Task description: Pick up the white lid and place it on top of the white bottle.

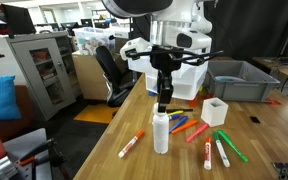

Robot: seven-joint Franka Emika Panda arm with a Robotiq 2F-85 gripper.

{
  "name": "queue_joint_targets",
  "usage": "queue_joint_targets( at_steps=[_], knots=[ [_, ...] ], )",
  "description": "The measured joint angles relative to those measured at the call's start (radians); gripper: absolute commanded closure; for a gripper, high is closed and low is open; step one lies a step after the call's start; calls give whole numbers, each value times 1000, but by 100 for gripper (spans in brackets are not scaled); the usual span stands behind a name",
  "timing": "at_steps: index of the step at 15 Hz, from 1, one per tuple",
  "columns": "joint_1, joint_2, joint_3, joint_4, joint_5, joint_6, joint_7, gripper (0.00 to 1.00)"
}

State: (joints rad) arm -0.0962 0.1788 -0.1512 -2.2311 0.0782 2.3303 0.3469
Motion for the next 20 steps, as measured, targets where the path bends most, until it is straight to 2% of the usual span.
queue_joint_targets(
  at_steps=[11, 20],
  knots=[
    [1, 2, 5, 0, 5, 18, -18, 87],
    [0, 4, 7, 0, 58, 23, -56, 87]
  ],
)
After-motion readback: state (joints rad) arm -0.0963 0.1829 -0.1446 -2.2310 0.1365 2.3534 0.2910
